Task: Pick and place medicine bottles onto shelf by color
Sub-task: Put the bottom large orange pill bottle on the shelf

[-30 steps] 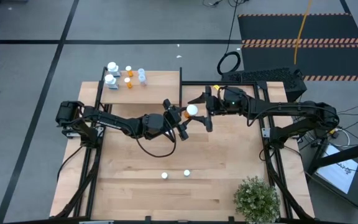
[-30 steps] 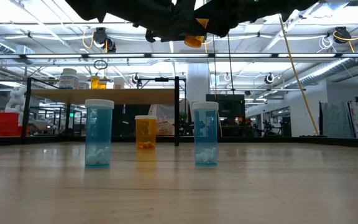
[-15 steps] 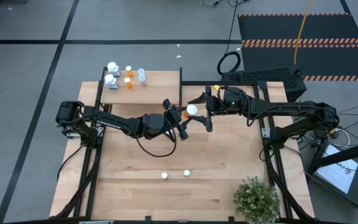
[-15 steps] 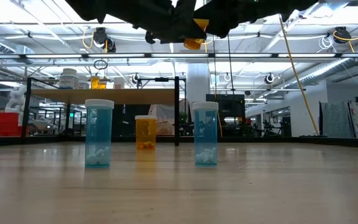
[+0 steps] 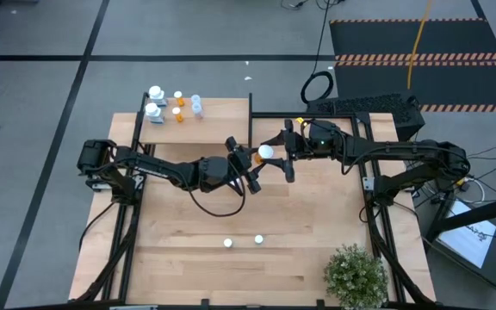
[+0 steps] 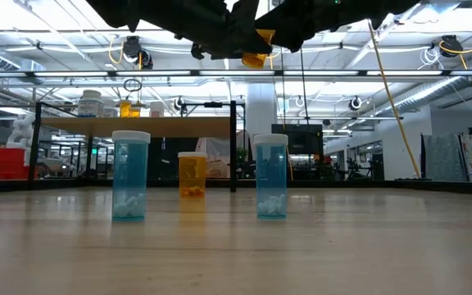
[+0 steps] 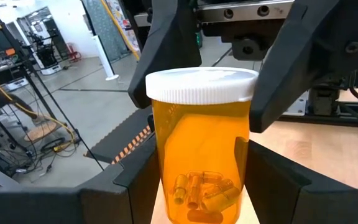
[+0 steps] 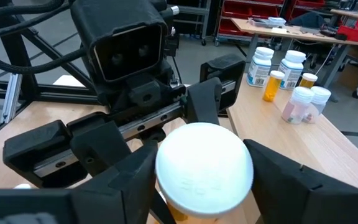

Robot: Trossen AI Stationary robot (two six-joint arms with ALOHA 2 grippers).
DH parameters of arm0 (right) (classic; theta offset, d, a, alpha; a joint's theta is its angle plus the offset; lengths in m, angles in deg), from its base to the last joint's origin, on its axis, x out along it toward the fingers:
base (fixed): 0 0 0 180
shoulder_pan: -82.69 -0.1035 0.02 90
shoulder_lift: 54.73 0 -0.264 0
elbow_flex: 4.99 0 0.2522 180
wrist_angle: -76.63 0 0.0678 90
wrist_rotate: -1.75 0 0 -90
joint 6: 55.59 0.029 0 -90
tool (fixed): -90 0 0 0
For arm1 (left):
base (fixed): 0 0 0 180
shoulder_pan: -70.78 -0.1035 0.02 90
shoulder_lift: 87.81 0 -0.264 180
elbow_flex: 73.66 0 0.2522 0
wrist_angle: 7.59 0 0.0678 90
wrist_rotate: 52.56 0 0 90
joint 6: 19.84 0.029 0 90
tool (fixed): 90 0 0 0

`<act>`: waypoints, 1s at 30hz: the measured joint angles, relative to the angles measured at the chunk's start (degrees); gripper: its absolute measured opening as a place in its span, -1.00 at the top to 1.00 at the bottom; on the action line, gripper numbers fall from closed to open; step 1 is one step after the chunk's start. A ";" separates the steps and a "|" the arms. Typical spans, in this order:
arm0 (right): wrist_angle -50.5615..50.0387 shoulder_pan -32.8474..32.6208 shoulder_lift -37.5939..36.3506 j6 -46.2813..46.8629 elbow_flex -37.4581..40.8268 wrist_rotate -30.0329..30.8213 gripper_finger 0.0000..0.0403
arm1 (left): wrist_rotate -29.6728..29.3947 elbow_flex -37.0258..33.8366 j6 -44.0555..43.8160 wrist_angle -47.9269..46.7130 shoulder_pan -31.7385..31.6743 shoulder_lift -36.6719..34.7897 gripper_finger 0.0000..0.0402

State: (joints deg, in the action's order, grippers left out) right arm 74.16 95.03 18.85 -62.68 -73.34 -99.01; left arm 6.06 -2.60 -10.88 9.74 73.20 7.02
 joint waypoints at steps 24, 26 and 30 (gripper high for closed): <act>-0.04 0.23 0.02 -1.13 0.00 0.07 -0.12 | -1.15 0.00 -0.94 0.14 0.84 -0.47 -0.33; -0.07 0.50 0.02 -1.11 0.00 0.07 -0.12 | -1.35 0.02 -0.93 0.28 1.28 -0.69 -0.45; -0.01 1.43 0.02 -1.11 0.00 0.11 -0.12 | -3.13 -0.04 -0.04 -1.84 2.64 -2.04 -0.68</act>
State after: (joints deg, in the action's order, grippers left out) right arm 74.15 96.46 18.87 -63.80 -73.34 -98.91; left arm 2.93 -2.64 -10.93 7.90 75.84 4.98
